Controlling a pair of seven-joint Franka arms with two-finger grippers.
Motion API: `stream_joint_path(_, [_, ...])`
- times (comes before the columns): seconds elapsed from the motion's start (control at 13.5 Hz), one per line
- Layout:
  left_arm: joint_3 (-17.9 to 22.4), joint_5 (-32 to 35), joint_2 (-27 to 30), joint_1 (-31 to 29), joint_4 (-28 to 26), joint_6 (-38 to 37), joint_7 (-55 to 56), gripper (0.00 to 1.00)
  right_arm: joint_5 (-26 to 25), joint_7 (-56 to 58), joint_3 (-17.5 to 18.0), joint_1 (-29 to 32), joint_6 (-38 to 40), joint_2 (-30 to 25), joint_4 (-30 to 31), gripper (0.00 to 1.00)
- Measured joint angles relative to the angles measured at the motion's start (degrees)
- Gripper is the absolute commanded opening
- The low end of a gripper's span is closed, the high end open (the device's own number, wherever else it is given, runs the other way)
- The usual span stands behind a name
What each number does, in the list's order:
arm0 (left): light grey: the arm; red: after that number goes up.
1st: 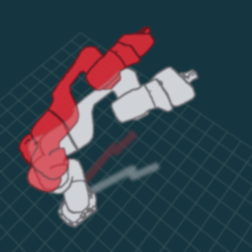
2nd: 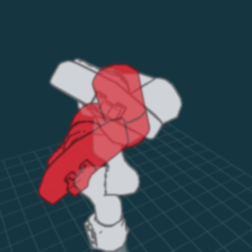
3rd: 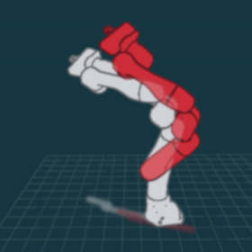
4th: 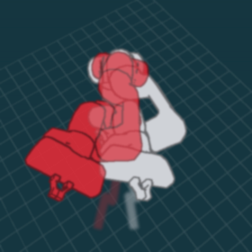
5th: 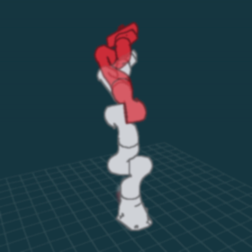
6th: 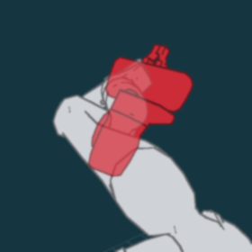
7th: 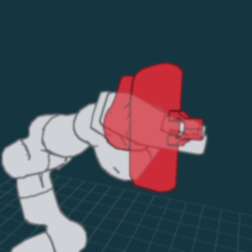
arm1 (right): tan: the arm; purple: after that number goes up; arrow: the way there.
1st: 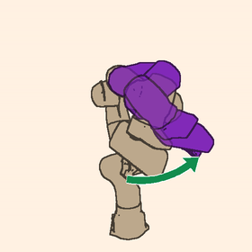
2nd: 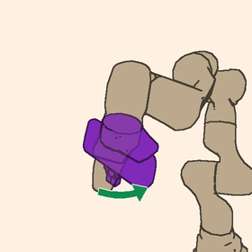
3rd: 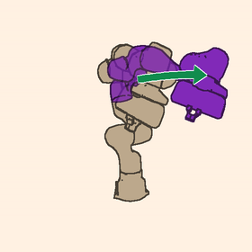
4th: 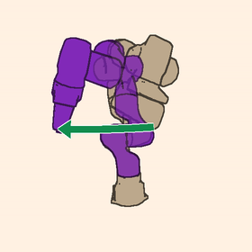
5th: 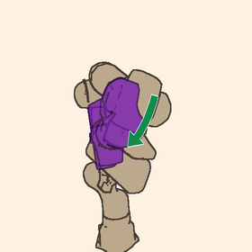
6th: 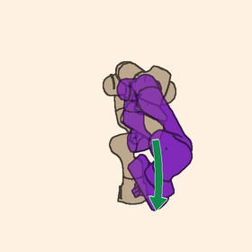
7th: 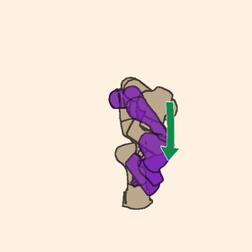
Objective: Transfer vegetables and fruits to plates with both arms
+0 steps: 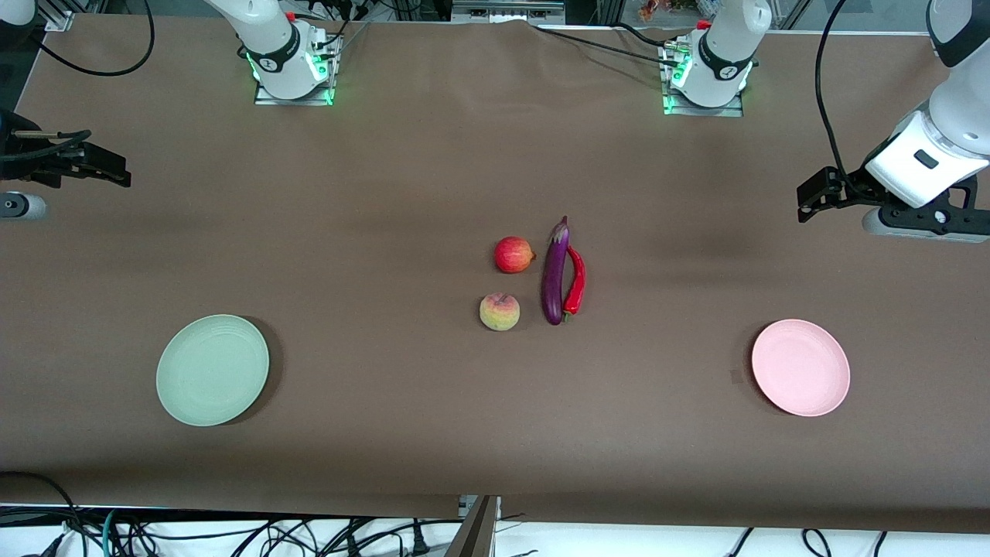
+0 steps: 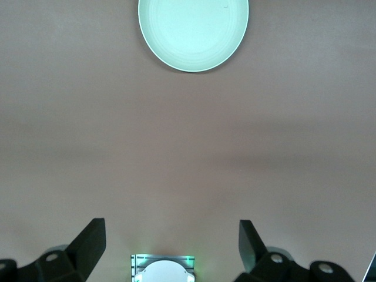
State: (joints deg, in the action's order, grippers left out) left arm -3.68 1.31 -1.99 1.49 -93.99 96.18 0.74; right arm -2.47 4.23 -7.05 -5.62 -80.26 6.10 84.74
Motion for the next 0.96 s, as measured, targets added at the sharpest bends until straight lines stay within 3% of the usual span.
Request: stream_joint_path(0.96, [-0.1, 0.0, -0.4, 0.0, -0.2, -3.1, 0.0, 1.00, 0.0, 0.0, 0.0, 0.0, -0.1, 0.2, 0.0, 1.00])
